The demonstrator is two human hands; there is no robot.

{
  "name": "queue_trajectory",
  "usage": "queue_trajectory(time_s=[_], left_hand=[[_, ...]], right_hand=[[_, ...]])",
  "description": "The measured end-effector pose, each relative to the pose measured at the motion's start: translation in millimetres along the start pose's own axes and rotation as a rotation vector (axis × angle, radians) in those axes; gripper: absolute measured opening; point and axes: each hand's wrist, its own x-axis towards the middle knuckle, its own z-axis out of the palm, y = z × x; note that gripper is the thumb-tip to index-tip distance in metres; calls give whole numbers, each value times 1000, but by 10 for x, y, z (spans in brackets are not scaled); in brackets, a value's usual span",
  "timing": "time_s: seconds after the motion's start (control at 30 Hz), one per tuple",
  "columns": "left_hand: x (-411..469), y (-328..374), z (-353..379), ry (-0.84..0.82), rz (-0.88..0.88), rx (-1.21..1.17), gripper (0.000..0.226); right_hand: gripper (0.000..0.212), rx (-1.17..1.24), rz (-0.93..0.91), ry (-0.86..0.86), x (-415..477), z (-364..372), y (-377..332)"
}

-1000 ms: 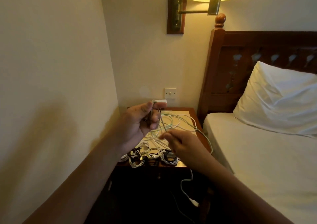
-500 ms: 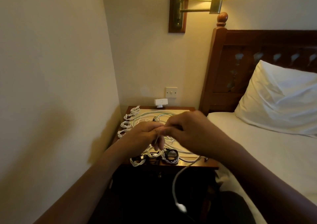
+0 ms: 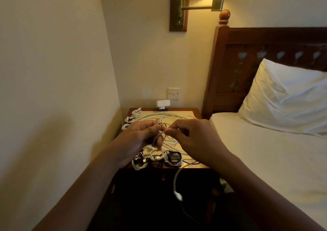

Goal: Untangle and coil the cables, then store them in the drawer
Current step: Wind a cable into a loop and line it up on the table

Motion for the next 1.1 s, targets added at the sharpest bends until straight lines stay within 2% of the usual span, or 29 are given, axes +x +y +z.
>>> queue_trajectory(time_s=[0.2, 0.3, 0.37, 0.43, 0.5, 0.57, 0.63, 0.67, 0.73, 0.83, 0.97, 1.03, 1.1], left_hand=[[-59, 26, 34, -120, -64, 55, 37], [-118, 103, 16, -178, -8, -132, 30], [-106, 171, 47, -105, 64, -288, 27], [-38, 262, 90, 9, 130, -447, 31], [60, 332, 101, 72, 210, -495, 31], [178, 322, 101, 177, 266, -349, 28], [263, 192, 100, 309, 262, 37, 27], [280, 100, 106, 314, 229, 243, 28], [282, -80, 70, 175, 120, 487, 29], [198, -176, -3, -79, 27, 576, 31], [7, -87, -111, -237, -50, 489, 38], [-58, -46, -223, -224, -71, 626, 31], [-83, -18, -358, -103, -85, 743, 28]], right_hand=[[10, 102, -4, 119, 151, -173, 23], [12, 135, 42, 165, 208, -201, 173], [17, 136, 105, 199, 217, -134, 333], [23, 124, 178, 125, 162, 25, 444], [26, 90, 192, -52, 19, 241, 432], [28, 40, 136, -204, -126, 383, 274], [32, 17, 69, -266, -165, 380, 86], [34, -4, 49, -281, -135, 318, 1], [32, -94, 6, -293, -47, 144, -113], [20, -132, -19, -260, 117, -143, -79], [12, -64, 17, -270, 221, -414, 157], [11, -71, 29, -231, 224, -512, 302], [14, -63, 50, -163, 196, -562, 458]])
